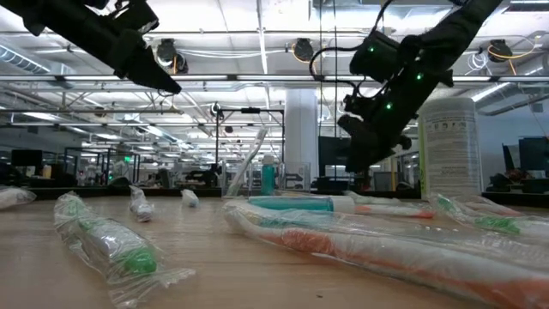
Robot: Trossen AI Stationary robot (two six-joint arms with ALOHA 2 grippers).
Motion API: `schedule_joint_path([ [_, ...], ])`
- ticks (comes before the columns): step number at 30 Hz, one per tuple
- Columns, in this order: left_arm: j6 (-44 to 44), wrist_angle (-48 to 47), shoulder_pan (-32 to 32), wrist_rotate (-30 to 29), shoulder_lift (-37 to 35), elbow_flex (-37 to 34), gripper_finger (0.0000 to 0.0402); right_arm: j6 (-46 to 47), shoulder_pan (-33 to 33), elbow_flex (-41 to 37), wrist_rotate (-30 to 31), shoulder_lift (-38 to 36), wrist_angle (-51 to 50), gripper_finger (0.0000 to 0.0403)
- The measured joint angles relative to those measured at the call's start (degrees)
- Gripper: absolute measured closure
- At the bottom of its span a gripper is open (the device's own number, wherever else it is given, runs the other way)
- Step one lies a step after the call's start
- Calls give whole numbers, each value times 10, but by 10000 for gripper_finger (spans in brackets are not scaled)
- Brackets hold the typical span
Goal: Pick & Place Toothbrushes
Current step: Put the green toothbrush into the transparent organizer
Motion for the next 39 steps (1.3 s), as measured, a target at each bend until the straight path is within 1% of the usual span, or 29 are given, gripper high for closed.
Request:
schedule_joint_path([
  [2,-9,-7,0,0,0,0,240,9,-3,0,13,-8,-12,289],
  [5,-12,-8,-1,0,0,0,240,24,-8,-6,12,0,-7,284],
  [18,-19,-8,-1,0,0,0,240,86,-8,-15,15,98,-2,285],
  [20,-19,-8,-1,0,0,0,240,92,-8,-14,16,109,3,293],
  [23,-19,-8,-1,0,0,0,240,90,-7,-13,11,118,4,318],
  [29,-19,-8,-1,0,0,0,240,64,-7,-15,1,115,29,393],
  [34,-15,-8,-1,-1,0,0,240,44,0,-18,-36,97,75,398],
  [39,-12,-8,-1,-1,0,0,240,10,13,-17,-20,58,145,402],
])
